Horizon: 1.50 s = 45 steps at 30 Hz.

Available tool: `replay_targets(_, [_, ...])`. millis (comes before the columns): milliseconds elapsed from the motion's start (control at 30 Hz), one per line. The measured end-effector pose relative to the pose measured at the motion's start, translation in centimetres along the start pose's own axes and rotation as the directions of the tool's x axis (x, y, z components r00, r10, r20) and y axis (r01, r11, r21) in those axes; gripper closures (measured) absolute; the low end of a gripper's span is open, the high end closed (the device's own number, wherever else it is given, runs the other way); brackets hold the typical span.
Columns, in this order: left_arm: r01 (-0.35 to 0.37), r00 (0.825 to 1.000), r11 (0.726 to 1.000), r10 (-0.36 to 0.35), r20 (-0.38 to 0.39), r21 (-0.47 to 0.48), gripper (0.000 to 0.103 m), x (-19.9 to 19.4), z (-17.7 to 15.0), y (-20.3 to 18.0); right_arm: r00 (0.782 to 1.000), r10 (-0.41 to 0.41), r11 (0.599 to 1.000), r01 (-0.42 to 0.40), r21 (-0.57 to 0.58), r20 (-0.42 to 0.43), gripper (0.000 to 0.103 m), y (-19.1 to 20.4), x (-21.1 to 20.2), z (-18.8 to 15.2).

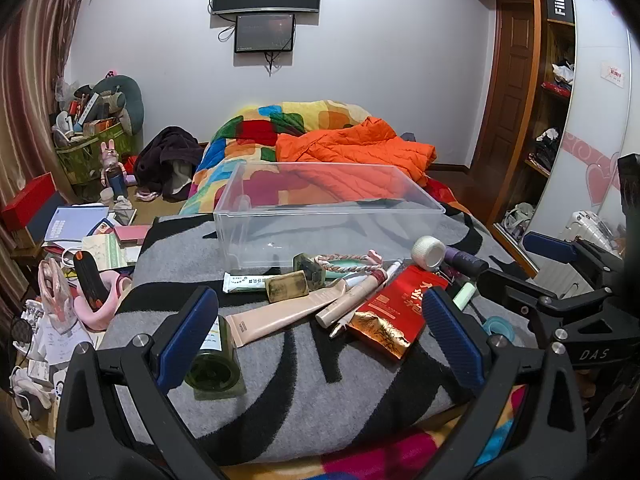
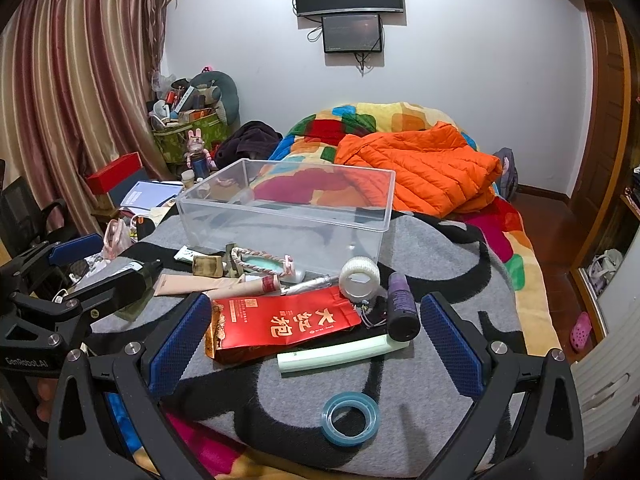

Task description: Organize objects

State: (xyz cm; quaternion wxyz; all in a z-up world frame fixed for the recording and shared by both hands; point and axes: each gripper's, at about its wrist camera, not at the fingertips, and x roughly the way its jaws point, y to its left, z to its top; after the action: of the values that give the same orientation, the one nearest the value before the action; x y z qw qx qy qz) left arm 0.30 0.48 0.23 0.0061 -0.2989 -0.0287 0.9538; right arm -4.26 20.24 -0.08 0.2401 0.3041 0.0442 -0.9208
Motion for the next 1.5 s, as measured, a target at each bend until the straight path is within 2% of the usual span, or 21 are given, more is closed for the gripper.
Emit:
replay_targets(1400, [0.013, 1.000, 1.000, -0.013, 0.009, -0.013, 0.000, -0.2, -0.1, 0.4, 1.000, 0.011, 1.000, -0.011, 0.016, -0.015, 0.000, -0.7, 0.8, -0.1])
replay_targets(1467, [0.012, 1.000, 1.000, -0.012, 0.016, -0.018, 0.002, -0.3, 0.0, 0.7, 1.000, 0.003, 1.000, -0.003, 0.014, -0.013, 0.000, -0.9, 1.0, -0.1])
replay_targets(1500, [0.011, 1.000, 1.000, -0.011, 0.018, -0.022, 0.008, -0.3, 0.0, 1.1, 1.000, -0.005, 1.000, 0.005, 0.014, -0.011, 0.000, -1.1, 1.1, 0.0])
